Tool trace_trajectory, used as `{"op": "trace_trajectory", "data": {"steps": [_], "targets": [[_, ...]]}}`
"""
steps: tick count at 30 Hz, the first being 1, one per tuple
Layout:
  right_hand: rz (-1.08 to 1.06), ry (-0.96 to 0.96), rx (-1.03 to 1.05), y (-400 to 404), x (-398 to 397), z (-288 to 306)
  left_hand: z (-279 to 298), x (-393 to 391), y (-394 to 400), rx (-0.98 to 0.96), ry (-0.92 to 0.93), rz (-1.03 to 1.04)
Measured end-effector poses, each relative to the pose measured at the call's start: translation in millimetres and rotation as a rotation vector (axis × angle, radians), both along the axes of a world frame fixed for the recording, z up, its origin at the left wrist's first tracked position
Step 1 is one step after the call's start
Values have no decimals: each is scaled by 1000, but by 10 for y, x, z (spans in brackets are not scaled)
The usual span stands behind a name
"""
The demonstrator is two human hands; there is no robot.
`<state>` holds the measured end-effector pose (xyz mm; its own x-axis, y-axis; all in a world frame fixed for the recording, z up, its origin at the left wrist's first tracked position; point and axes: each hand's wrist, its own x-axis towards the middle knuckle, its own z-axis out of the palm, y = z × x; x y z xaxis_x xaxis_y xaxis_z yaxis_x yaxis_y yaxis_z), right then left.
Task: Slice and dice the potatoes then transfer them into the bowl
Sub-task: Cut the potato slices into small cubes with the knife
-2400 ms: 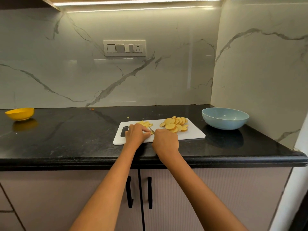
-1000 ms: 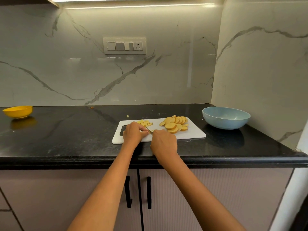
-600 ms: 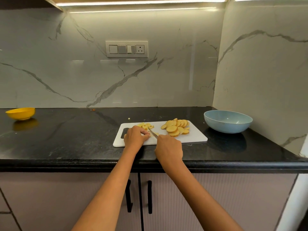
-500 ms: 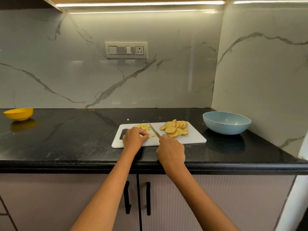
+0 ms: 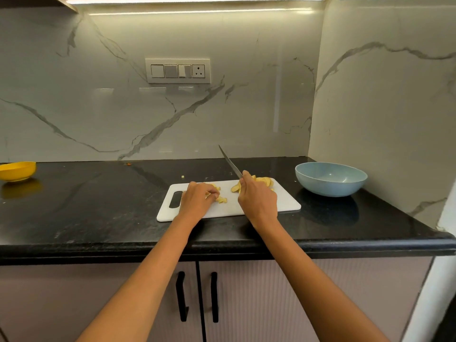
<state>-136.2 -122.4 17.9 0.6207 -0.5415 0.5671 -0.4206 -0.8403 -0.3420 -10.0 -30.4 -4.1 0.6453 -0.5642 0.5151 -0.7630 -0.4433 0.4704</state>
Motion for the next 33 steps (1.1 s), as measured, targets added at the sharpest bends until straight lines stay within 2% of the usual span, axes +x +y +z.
{"op": "trace_trajectory", "data": {"steps": [5, 10, 13, 18, 22, 24, 29, 33], "targets": [[31, -6, -54, -125, 124, 84, 56, 38, -84, 150, -37, -184], [-3, -16, -68, -354, 318, 135, 89, 271, -94, 149, -131, -65], [-21, -9, -101, -485, 411, 165, 107, 403, -90, 60, -125, -5], [-20, -65, -68, -616, 474, 182, 149, 562, -34, -69, -14, -33], [-13, -90, -50, -635, 465, 165, 191, 515, 54, -11, 193, -146], [-11, -98, -49, -644, 462, 157, 177, 477, 85, 60, 238, -177], [-6, -106, -27, -638, 454, 139, 131, 420, 8, 73, 26, 5], [3, -113, 8, -654, 434, 149, 138, 421, -30, -21, 7, 52]]}}
